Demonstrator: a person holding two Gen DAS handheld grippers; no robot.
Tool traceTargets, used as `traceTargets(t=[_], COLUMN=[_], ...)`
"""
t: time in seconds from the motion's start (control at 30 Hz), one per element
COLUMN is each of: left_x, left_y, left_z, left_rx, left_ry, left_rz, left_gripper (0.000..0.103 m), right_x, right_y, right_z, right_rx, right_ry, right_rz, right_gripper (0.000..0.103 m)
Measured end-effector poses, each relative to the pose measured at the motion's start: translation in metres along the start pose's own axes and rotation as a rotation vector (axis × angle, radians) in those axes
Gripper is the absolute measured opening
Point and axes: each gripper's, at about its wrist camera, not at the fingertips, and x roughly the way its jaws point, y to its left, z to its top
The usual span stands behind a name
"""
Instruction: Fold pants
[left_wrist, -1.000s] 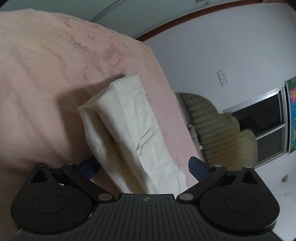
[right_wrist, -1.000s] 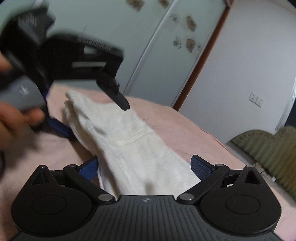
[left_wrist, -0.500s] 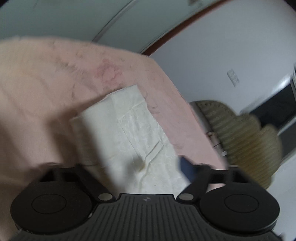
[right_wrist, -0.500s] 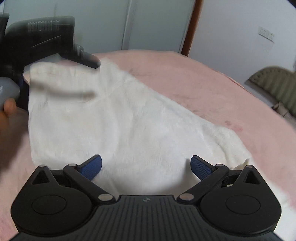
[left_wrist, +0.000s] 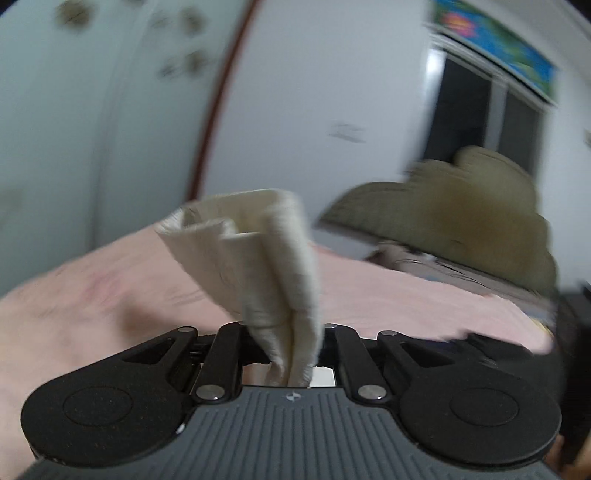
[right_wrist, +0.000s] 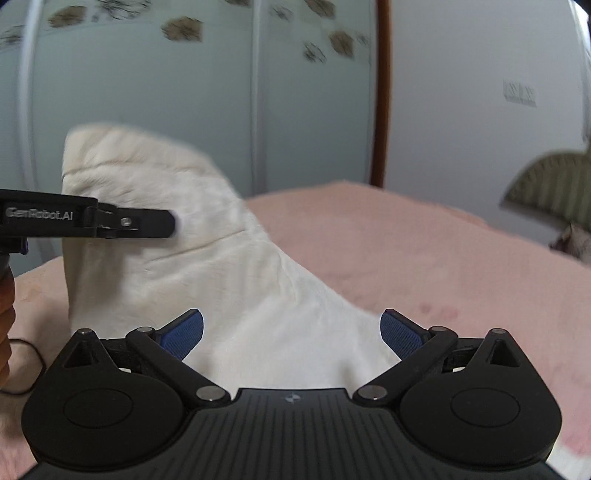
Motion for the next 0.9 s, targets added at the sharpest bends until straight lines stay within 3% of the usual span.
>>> traceTargets(t=[0.13,0.23,0.43,0.67,0.9], left_x=[0.001,0.006,0.025,0.055,0.088], left_y=[-0.057,-0.090,-0.152,-0.209,-0.248], left_z=[-0.005,-0.014,-0.034,-0.061,-0.091], left_rx=[0.133,0.207,0.309,0.362,0.343], left_ry=[0.010,0.041,0.090,0.141,0.241], left_rz=[-0.116,-0.189,-0.299,-0.411,-0.489], left_gripper=[0.012,0.012,0.014,0.017,0.020], right_x=[-0.021,-0.040,-0.090,-0.131,-0.158], right_y=[-0.001,-0.008,-0.047,-0.087,-0.119], right_z=[-0.001,-0.009,-0.038,-0.071,-0.094], right_rx=[-0.110,-0.181,-0.120,-0.049,-0.024], right_ry=[-0.060,-0.091,-0.134,-0.150,-0.080], right_rz=[0.051,0.043,0.019,-0.068,-0.140], right_gripper=[0.103,0.103,0.103,0.103,0.103])
